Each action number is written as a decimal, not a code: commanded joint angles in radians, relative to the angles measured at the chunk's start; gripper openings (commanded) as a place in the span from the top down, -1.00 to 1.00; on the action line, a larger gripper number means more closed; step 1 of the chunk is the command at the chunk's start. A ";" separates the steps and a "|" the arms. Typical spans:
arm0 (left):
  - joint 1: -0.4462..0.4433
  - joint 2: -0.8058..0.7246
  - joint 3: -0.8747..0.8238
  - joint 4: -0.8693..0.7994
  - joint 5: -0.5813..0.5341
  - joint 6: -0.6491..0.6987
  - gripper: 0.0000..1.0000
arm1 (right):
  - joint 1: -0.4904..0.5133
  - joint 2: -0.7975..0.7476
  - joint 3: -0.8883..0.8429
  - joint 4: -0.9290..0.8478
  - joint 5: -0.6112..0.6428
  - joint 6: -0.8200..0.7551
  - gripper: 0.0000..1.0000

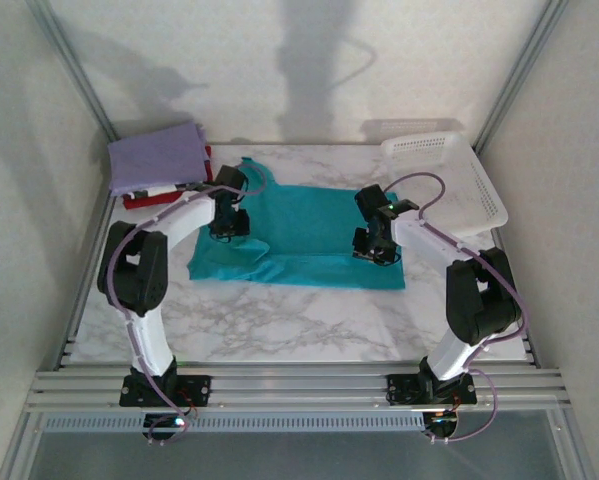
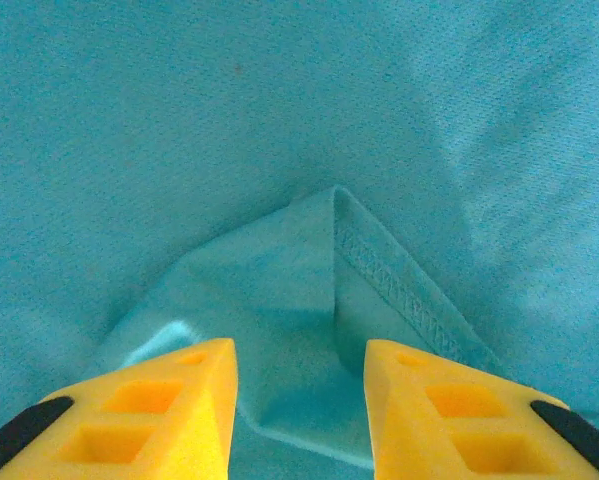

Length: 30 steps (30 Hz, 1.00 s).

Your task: Fold and stack the t-shirts

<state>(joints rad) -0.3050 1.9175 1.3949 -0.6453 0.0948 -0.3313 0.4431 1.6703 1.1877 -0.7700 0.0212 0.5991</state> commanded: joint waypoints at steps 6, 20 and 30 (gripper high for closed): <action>-0.039 0.089 0.064 0.004 -0.067 0.008 0.26 | 0.011 -0.005 0.012 -0.029 0.011 0.006 0.41; -0.043 0.153 0.084 -0.018 -0.187 0.011 0.56 | 0.010 0.010 0.017 -0.031 0.000 0.005 0.41; -0.037 0.132 0.125 -0.053 -0.235 0.008 0.80 | 0.010 0.006 0.011 -0.038 0.005 0.002 0.42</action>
<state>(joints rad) -0.3454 2.0544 1.4834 -0.6571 -0.0933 -0.3248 0.4458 1.6703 1.1877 -0.7792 0.0242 0.5980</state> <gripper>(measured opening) 0.111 0.289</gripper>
